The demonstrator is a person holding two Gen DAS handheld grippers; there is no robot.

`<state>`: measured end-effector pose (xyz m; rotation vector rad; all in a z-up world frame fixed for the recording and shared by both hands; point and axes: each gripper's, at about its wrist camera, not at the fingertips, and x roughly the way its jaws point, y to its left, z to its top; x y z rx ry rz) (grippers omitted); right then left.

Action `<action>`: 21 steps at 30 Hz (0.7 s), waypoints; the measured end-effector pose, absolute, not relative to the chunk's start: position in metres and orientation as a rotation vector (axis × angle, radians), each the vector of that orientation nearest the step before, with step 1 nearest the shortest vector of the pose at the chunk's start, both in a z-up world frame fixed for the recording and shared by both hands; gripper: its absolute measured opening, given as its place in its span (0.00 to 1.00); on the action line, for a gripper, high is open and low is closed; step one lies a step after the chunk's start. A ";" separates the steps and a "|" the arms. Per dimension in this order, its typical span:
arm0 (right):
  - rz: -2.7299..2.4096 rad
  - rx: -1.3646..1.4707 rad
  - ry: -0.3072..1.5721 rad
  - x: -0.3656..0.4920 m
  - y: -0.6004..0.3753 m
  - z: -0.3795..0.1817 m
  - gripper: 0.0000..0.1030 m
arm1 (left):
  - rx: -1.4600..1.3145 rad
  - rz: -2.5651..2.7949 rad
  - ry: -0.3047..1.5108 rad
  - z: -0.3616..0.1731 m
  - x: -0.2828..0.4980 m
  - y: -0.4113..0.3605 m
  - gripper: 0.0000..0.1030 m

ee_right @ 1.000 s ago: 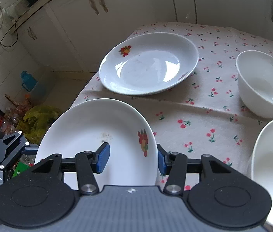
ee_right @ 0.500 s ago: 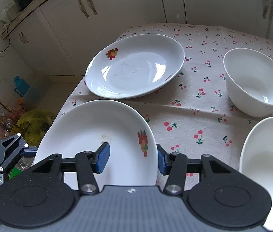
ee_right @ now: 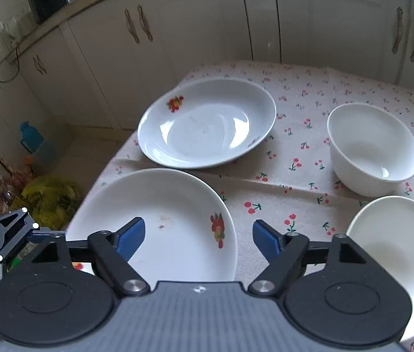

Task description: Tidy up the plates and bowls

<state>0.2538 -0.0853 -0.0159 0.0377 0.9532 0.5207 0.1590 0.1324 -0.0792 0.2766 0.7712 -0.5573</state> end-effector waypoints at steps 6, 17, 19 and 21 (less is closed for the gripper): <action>0.524 -0.004 0.855 0.222 -0.096 0.009 0.91 | 0.229 -0.508 0.758 -0.058 0.138 0.139 0.99; 0.490 -0.054 0.725 0.150 -0.139 0.035 0.99 | 0.186 -0.443 0.677 -0.035 0.098 0.106 0.99; 0.476 -0.054 0.722 0.139 -0.148 0.034 1.00 | 0.162 -0.455 0.674 -0.035 0.093 0.097 0.99; 0.464 -0.057 0.722 0.129 -0.156 0.032 1.00 | 0.148 -0.456 0.670 -0.037 0.088 0.088 0.99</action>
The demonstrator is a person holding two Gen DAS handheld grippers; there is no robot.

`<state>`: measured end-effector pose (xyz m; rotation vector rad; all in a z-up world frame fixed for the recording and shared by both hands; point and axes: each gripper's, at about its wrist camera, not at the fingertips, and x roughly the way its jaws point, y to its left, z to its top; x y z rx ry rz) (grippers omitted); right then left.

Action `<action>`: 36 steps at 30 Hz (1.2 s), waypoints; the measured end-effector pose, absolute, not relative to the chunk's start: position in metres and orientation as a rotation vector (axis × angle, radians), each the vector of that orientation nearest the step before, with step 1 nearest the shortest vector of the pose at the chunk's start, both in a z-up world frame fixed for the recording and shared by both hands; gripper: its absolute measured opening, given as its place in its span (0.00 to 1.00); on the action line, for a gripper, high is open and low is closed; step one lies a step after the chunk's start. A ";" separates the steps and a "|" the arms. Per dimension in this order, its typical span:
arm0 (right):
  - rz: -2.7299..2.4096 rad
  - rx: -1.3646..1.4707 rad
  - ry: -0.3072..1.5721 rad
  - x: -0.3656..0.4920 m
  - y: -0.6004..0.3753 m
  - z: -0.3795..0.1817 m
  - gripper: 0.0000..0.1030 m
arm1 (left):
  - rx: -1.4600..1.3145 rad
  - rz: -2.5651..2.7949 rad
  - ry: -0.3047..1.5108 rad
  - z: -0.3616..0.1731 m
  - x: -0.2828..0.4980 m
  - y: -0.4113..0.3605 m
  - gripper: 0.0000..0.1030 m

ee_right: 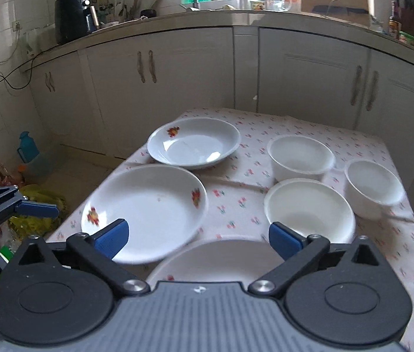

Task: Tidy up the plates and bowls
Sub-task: 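Carry the held plate with the left tool toward the other white plates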

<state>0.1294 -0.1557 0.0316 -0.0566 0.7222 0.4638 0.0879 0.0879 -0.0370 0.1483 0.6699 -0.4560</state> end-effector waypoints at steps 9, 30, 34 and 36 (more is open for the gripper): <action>0.384 -0.028 0.756 0.097 -0.199 0.016 1.00 | 0.165 -0.508 0.695 -0.048 0.076 0.049 0.99; 0.333 0.050 0.875 0.092 -0.243 -0.023 1.00 | 0.264 -0.621 0.773 -0.074 0.077 -0.002 0.99; 0.345 0.053 0.884 0.095 -0.242 -0.026 1.00 | 0.275 -0.645 0.782 -0.078 0.080 -0.005 0.99; 0.353 0.056 0.889 0.098 -0.242 -0.027 1.00 | 0.289 -0.658 0.781 -0.080 0.081 -0.007 0.99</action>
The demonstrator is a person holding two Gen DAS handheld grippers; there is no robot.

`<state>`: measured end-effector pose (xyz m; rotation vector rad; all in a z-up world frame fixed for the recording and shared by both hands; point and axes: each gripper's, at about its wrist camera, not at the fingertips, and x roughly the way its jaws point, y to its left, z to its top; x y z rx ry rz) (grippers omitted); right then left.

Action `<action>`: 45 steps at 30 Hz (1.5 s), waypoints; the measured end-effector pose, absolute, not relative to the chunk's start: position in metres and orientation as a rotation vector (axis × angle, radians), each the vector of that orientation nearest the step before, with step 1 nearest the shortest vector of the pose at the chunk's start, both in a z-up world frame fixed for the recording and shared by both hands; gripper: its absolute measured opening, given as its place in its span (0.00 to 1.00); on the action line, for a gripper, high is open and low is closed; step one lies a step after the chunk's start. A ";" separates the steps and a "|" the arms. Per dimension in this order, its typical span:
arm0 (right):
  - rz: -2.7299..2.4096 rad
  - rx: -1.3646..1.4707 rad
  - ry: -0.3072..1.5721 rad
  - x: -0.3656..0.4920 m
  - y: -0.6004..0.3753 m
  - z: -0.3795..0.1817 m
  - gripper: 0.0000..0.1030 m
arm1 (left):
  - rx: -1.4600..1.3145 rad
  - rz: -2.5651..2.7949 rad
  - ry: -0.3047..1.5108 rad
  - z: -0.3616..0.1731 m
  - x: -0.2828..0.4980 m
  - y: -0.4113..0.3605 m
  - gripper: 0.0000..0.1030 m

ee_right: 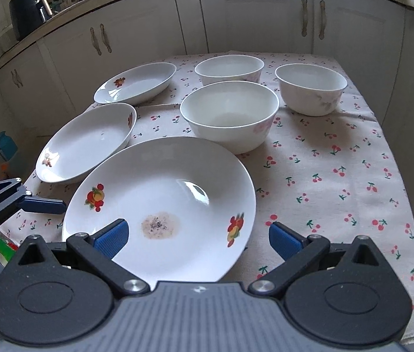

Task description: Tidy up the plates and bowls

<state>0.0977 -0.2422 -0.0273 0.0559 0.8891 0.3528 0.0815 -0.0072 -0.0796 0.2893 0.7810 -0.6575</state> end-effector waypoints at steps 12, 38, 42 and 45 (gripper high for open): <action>0.389 0.063 0.922 0.123 -0.239 -0.037 0.89 | 0.352 -0.733 0.749 -0.089 0.094 -0.017 0.99; 0.533 0.155 1.055 0.180 -0.252 -0.038 0.68 | 0.370 -0.809 0.732 -0.092 0.107 -0.021 1.00; 0.531 0.165 1.054 0.178 -0.254 -0.037 0.69 | 0.377 -0.812 0.736 -0.092 0.107 -0.022 1.00; 0.528 0.165 1.052 0.176 -0.254 -0.036 0.69 | 0.378 -0.813 0.737 -0.092 0.107 -0.023 0.99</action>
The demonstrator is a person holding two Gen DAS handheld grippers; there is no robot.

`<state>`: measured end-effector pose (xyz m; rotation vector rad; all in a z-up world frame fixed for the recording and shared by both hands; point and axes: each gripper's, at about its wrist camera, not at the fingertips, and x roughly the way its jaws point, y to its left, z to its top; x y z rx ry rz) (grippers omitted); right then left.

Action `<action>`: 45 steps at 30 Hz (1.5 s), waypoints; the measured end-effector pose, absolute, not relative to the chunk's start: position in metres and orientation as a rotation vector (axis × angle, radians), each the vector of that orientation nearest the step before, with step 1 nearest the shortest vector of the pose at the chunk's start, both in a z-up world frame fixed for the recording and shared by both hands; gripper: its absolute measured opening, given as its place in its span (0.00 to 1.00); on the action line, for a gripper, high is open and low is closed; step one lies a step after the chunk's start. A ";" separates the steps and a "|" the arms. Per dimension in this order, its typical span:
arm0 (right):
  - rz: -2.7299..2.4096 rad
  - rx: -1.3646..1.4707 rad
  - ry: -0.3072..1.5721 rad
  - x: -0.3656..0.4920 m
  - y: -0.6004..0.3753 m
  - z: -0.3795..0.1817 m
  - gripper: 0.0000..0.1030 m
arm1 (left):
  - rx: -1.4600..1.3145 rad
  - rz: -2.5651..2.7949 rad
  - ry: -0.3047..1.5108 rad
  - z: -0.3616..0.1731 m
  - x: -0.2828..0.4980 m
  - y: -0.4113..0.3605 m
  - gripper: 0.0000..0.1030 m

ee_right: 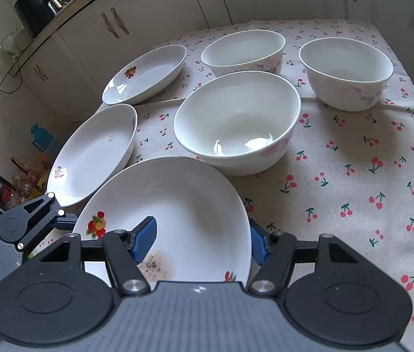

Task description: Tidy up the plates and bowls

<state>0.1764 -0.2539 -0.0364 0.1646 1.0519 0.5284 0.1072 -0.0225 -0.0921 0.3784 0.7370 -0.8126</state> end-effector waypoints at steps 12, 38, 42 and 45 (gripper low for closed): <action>0.519 0.140 1.039 0.168 -0.250 -0.024 0.69 | 0.368 -0.815 0.724 -0.081 0.101 -0.020 0.99; 0.640 0.002 0.967 0.197 -0.138 0.018 0.69 | 0.317 -0.659 0.667 -0.047 0.109 0.074 0.99; 0.660 0.005 0.979 0.208 -0.121 0.013 0.69 | 0.312 -0.637 0.672 -0.050 0.117 0.088 0.99; 0.666 -0.001 0.989 0.217 -0.110 0.008 0.69 | 0.306 -0.622 0.678 -0.054 0.126 0.095 0.99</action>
